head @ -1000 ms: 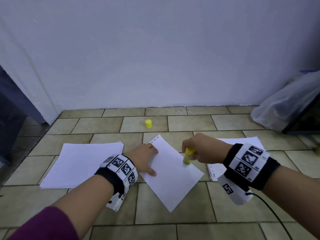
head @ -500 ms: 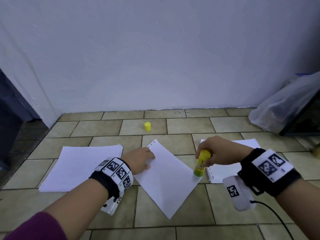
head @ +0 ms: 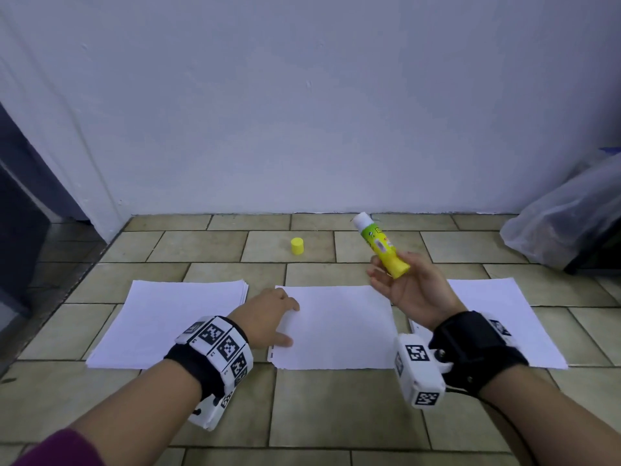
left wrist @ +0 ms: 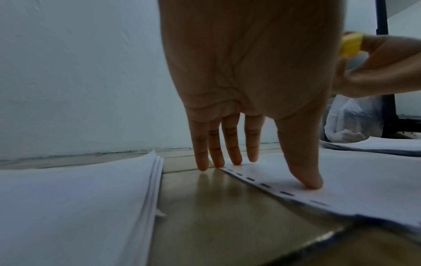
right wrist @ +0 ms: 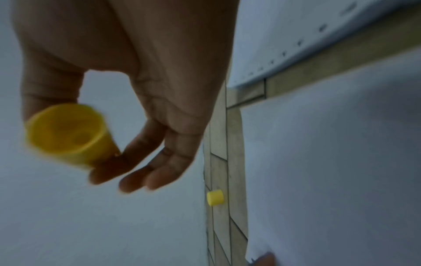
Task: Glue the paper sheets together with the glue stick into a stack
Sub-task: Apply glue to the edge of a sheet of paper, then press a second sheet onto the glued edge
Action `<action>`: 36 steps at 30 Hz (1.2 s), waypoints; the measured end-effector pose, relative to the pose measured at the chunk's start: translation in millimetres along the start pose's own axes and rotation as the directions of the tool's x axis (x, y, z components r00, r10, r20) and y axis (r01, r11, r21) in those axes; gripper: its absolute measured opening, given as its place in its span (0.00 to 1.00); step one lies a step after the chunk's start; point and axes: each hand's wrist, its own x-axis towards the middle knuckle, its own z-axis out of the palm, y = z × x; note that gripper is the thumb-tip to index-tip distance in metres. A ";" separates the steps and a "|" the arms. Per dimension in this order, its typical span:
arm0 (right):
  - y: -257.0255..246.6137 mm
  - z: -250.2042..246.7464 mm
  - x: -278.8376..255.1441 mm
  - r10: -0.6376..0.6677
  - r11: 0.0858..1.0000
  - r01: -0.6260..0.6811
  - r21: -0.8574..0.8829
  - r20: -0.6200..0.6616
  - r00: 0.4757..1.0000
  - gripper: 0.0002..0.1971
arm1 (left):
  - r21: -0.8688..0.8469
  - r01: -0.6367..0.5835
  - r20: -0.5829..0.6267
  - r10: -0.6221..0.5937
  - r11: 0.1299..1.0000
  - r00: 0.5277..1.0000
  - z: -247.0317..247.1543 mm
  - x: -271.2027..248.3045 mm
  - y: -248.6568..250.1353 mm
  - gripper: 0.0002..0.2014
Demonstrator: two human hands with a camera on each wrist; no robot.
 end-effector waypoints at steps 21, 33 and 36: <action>35.8 26.9 118.4 -0.206 -0.071 -0.188 -0.980 -0.170 0.964 0.14 | 0.043 0.057 -0.008 -0.056 0.997 0.998 -9.8 8.8 -3.6 0.37; -37.6 1.9 50.3 -0.088 -0.175 -0.275 -0.945 -0.263 0.961 0.33 | 0.045 0.068 -0.014 -0.068 0.997 0.998 -4.2 7.8 -4.1 0.42; -60.2 -19.6 7.4 0.028 -0.369 -0.381 -0.848 -0.420 0.907 0.45 | 0.071 0.073 -0.018 -0.072 0.995 0.997 -2.3 8.7 -2.5 0.42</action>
